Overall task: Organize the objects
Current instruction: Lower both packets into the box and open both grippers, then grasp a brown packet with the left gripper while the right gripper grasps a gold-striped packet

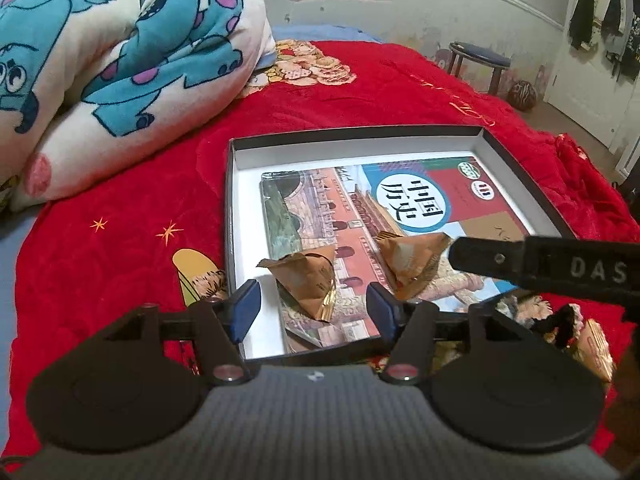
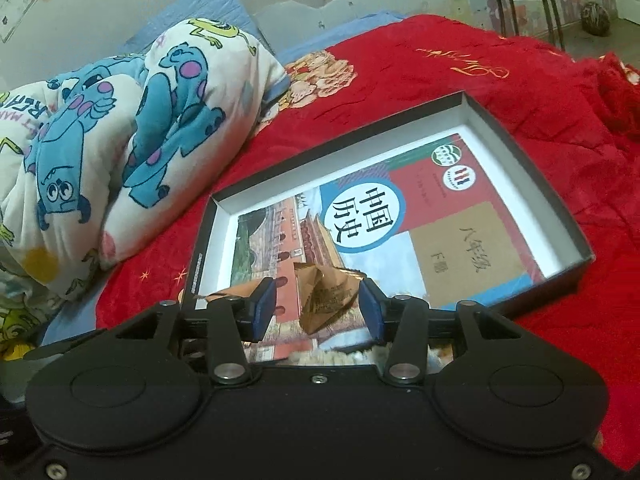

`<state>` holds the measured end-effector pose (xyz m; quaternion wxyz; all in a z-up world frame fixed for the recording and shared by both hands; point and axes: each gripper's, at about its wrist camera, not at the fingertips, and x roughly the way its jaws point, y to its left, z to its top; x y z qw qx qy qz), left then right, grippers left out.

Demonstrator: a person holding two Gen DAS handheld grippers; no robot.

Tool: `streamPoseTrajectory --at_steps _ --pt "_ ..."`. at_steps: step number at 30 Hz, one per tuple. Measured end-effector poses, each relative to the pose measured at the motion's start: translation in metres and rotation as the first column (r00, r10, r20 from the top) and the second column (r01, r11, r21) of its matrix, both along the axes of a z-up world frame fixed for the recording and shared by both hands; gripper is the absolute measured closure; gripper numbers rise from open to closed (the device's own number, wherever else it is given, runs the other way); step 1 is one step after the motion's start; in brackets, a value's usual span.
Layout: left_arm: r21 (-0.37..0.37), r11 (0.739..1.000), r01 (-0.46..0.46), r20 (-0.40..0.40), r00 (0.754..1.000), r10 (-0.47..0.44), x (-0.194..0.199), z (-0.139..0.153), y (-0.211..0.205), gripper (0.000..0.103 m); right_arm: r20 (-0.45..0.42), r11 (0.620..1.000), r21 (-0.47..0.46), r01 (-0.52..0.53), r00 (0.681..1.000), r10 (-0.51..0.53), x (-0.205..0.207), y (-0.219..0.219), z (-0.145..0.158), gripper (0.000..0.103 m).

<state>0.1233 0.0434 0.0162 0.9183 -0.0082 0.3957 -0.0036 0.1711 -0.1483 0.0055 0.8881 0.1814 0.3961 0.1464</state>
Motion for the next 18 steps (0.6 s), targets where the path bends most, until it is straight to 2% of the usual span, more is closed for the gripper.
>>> streamPoseTrajectory --at_steps 9,14,18 --pt "-0.034 0.999 0.031 0.004 1.0 -0.031 -0.029 0.005 -0.011 0.03 0.026 0.992 -0.121 0.036 0.999 -0.033 -0.044 -0.026 0.034 0.059" --pt "-0.024 0.998 0.064 0.003 0.998 -0.064 -0.048 0.007 -0.023 0.031 0.032 0.99 -0.116 0.08 0.997 -0.077 -0.065 -0.05 0.049 0.059" --pt "-0.041 0.994 0.101 0.017 0.995 -0.101 -0.065 0.011 -0.034 0.03 0.016 0.993 -0.089 0.08 0.997 -0.079 -0.084 -0.066 0.049 0.057"
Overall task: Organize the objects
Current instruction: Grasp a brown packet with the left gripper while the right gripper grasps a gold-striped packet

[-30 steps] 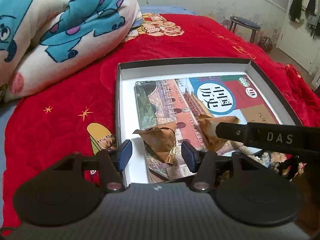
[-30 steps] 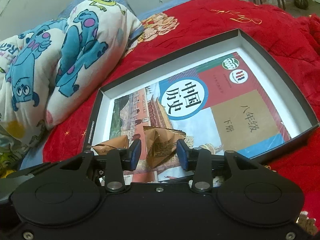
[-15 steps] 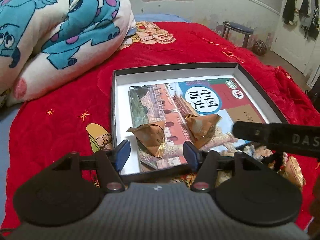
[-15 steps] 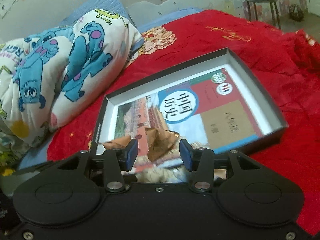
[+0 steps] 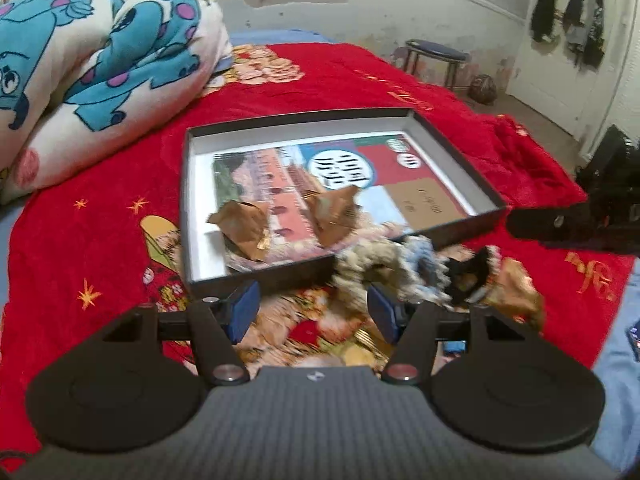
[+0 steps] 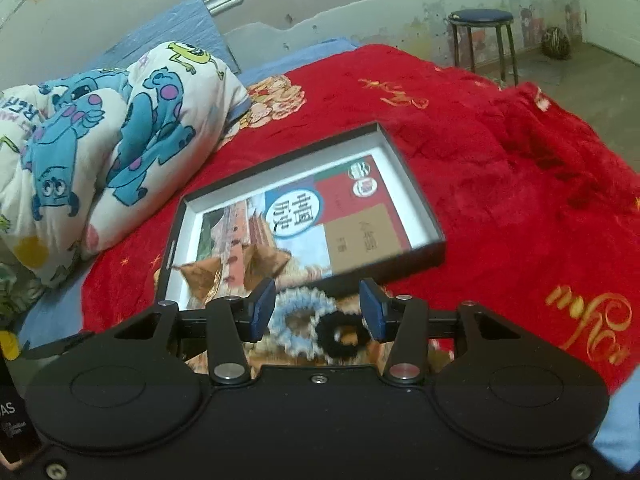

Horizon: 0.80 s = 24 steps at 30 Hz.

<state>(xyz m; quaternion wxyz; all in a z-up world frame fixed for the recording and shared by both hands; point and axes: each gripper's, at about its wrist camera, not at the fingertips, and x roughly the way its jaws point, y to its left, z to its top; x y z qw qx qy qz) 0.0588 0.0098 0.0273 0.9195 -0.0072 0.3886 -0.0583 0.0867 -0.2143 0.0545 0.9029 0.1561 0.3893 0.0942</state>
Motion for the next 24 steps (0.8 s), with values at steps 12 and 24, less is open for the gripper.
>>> streamPoseTrajectory --at_steps 12,24 --pt "-0.103 0.988 0.114 -0.071 0.99 -0.121 -0.003 -0.028 -0.037 0.029 -0.113 0.995 0.06 0.078 0.991 -0.071 -0.013 -0.027 -0.041 0.057" --pt "-0.103 0.989 0.105 -0.134 0.984 -0.119 0.012 -0.058 -0.051 0.047 -0.218 0.99 0.073 0.12 0.971 -0.101 0.007 -0.031 -0.076 0.058"
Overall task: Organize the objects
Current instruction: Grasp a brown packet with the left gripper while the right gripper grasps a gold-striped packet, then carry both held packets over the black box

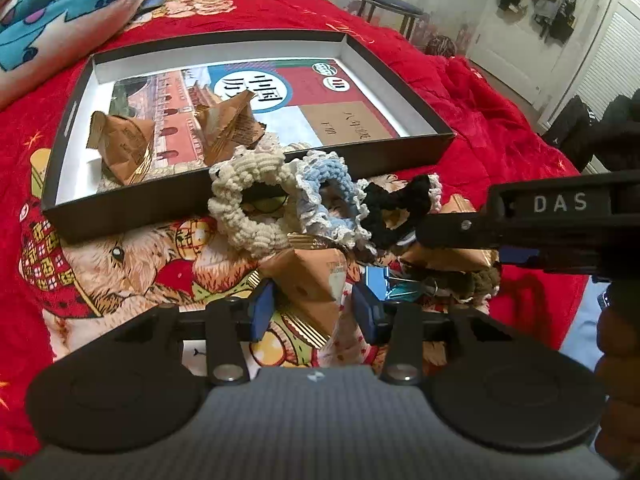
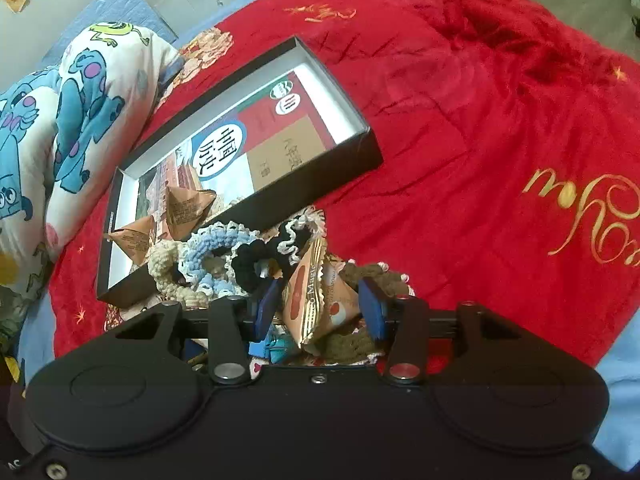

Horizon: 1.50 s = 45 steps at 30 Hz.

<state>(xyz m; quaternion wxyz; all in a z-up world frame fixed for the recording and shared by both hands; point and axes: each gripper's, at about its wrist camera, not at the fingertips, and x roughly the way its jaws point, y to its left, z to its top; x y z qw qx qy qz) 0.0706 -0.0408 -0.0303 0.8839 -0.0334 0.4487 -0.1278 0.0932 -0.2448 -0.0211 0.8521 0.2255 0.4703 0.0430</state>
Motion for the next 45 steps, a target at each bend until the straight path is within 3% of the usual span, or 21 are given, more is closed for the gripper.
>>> streamPoseTrajectory --at_steps 2,4,11,19,34,45 --pt "0.017 1.0 -0.004 0.003 1.0 0.004 0.0 -0.002 -0.001 0.062 -0.003 1.0 0.005 -0.001 1.0 0.001 0.001 0.0 -0.002 0.059" --pt "0.033 0.999 -0.006 0.011 1.0 0.005 0.0 -0.002 -0.001 0.069 -0.006 1.0 0.011 0.001 1.0 -0.001 0.002 -0.001 -0.003 0.06" --pt "0.003 1.0 -0.031 0.006 1.0 0.031 0.002 0.0 0.005 0.074 -0.008 1.0 0.0 0.0 1.0 0.0 0.003 0.003 -0.005 0.067" --pt "-0.013 0.999 -0.04 0.008 0.999 0.04 -0.003 0.006 0.008 0.077 0.009 1.0 0.001 0.022 1.0 -0.022 -0.001 0.004 -0.001 0.071" --pt "-0.009 0.999 -0.035 0.088 0.996 0.036 -0.019 0.033 0.012 0.078 0.089 0.999 -0.015 0.051 0.995 -0.05 -0.019 0.002 0.021 0.073" --pt "-0.037 0.998 -0.06 0.195 0.979 0.066 -0.025 0.057 0.025 0.078 0.173 0.999 0.023 0.027 0.984 -0.031 -0.029 0.005 0.043 0.073"
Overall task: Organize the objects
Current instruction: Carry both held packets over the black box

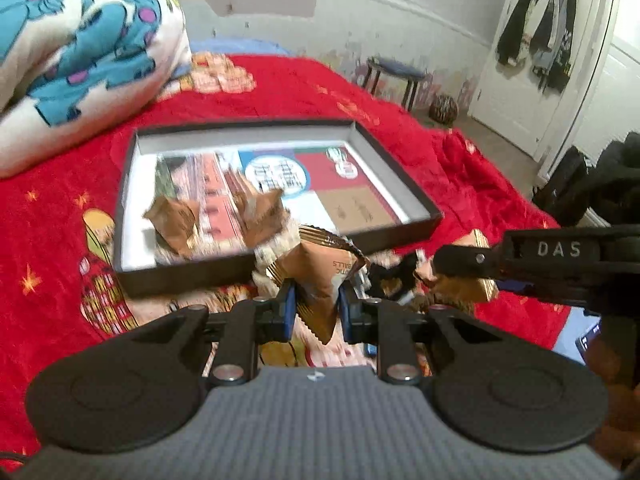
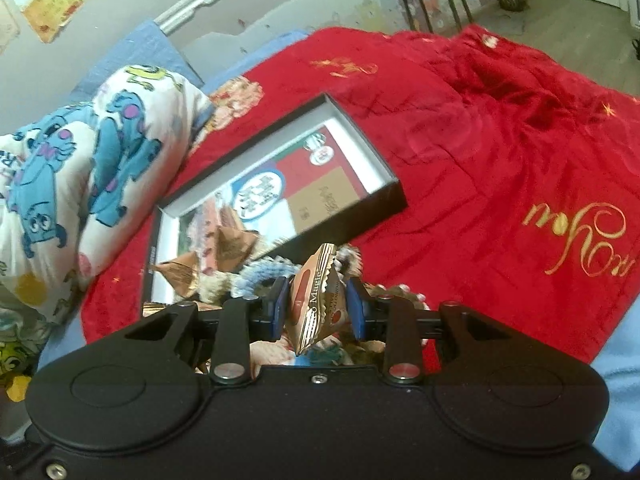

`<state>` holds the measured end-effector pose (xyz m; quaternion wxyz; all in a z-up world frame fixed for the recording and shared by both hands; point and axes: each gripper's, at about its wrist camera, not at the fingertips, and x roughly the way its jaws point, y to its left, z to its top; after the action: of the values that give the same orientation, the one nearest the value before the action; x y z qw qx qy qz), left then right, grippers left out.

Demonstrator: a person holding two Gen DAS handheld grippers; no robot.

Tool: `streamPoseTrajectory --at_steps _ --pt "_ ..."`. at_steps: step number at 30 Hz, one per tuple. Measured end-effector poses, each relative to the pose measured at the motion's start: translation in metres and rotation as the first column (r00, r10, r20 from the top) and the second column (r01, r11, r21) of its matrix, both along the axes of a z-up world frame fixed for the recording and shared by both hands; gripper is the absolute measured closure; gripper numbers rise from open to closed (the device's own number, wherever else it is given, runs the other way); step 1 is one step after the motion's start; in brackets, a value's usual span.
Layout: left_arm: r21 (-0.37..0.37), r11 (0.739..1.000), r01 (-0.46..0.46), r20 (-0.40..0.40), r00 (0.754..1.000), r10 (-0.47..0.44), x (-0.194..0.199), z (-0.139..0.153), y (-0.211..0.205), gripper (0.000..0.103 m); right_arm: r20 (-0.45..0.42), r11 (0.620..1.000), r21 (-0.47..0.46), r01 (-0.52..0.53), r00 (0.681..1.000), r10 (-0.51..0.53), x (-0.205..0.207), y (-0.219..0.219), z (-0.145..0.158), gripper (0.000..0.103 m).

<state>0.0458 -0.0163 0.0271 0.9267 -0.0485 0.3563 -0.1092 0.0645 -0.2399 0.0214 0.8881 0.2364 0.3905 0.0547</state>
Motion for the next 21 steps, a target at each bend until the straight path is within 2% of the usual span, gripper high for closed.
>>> streamPoseTrajectory --at_steps 12,15,17,21 --pt "-0.019 0.997 -0.078 0.123 0.989 0.08 0.009 0.019 0.026 0.078 0.181 0.998 0.028 -0.055 0.982 0.049 0.005 0.004 0.032 0.073" --pt "-0.022 0.997 -0.076 0.158 0.984 0.078 0.012 0.022 0.027 0.078 0.213 0.997 0.043 -0.058 0.976 0.048 0.009 0.0 0.04 0.073" --pt "-0.033 0.998 -0.062 0.162 0.985 0.067 0.015 0.022 0.027 0.077 0.219 0.996 0.065 -0.063 0.975 0.048 0.015 -0.005 0.043 0.073" --pt "-0.047 0.998 -0.046 0.163 0.985 0.053 0.019 0.017 0.023 0.077 0.237 0.997 0.052 -0.055 0.971 0.041 0.024 -0.012 0.046 0.073"
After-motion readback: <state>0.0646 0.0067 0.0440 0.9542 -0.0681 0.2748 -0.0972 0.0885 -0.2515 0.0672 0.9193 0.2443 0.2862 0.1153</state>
